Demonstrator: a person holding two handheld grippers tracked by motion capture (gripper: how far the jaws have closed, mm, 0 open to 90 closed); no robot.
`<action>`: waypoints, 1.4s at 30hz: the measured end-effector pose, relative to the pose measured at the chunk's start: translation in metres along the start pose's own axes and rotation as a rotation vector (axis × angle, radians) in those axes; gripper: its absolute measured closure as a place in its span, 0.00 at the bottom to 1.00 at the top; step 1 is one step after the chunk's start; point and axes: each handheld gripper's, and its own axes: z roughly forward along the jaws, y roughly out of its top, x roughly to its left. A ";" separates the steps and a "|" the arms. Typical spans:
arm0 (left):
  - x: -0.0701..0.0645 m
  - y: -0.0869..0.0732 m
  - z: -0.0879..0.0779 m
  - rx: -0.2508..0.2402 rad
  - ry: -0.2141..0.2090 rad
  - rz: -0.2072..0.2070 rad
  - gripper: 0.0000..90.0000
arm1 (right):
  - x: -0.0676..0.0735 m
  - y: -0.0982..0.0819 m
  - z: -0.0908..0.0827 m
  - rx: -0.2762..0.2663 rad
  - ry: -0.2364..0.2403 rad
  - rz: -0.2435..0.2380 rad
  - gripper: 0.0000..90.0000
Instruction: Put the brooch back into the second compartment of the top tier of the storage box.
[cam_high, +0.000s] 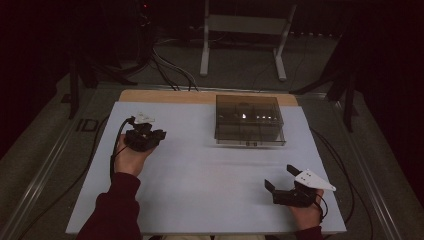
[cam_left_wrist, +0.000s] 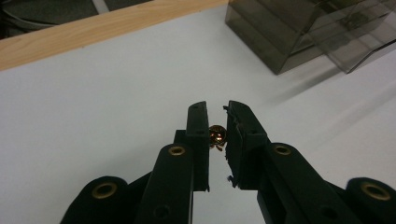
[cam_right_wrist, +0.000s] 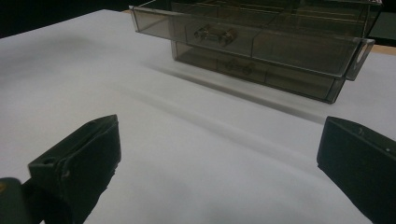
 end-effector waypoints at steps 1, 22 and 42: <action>-0.001 0.001 0.000 -0.001 -0.002 0.001 0.90 | 0.000 0.000 0.000 0.000 0.000 0.000 0.00; -0.025 0.028 0.008 -0.048 -0.068 0.031 0.90 | 0.000 0.000 0.000 -0.002 0.001 0.003 0.00; -0.047 0.044 0.021 -0.058 -0.114 0.067 0.90 | 0.000 0.000 0.000 -0.002 0.002 0.004 0.00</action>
